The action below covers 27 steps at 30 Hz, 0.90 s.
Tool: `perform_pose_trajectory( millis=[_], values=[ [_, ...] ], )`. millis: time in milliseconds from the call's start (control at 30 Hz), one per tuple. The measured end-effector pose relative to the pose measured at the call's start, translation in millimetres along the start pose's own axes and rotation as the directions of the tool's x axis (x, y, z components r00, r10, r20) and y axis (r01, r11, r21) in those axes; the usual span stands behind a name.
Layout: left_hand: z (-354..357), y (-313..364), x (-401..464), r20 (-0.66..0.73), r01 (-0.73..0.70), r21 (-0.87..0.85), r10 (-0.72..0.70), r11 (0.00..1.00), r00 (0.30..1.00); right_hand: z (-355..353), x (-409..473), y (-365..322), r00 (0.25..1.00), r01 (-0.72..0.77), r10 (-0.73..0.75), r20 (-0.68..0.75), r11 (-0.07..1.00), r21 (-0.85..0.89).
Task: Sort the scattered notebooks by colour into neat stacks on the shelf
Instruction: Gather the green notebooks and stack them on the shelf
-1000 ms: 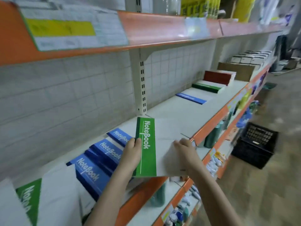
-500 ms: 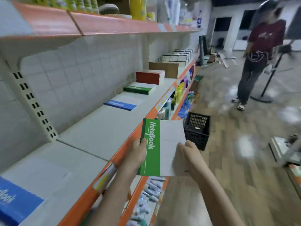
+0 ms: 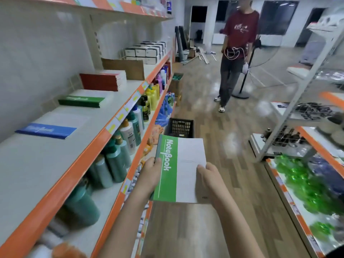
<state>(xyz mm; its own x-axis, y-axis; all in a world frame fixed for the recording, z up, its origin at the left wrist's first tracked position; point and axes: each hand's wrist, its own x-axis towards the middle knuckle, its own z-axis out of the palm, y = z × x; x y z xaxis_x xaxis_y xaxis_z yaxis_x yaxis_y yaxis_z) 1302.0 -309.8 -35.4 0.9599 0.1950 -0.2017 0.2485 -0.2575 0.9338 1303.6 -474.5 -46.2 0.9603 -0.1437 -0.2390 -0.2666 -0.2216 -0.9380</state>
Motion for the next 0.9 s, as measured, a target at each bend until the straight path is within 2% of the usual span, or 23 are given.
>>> perform_pose_trajectory(
  millis=[133,300,633,900],
  values=[
    [22,7,41,0.071,0.003,-0.02,-0.001,1.0,0.997,-10,40,0,0.999,-0.03,0.03,-0.023,0.999,0.026],
    [39,20,107,0.091,0.011,-0.027,-0.008,1.0,0.996,-11,105,-15,0.999,-0.029,0.03,-0.022,0.998,0.058],
    [31,70,263,-0.008,-0.061,-0.05,0.061,0.997,0.998,22,260,-86,1.0,0.029,-0.029,0.004,1.0,0.006],
    [9,87,337,-0.12,-0.039,-0.068,0.031,0.997,0.992,56,344,-124,0.989,0.059,-0.062,0.131,0.998,0.025]
  ],
)
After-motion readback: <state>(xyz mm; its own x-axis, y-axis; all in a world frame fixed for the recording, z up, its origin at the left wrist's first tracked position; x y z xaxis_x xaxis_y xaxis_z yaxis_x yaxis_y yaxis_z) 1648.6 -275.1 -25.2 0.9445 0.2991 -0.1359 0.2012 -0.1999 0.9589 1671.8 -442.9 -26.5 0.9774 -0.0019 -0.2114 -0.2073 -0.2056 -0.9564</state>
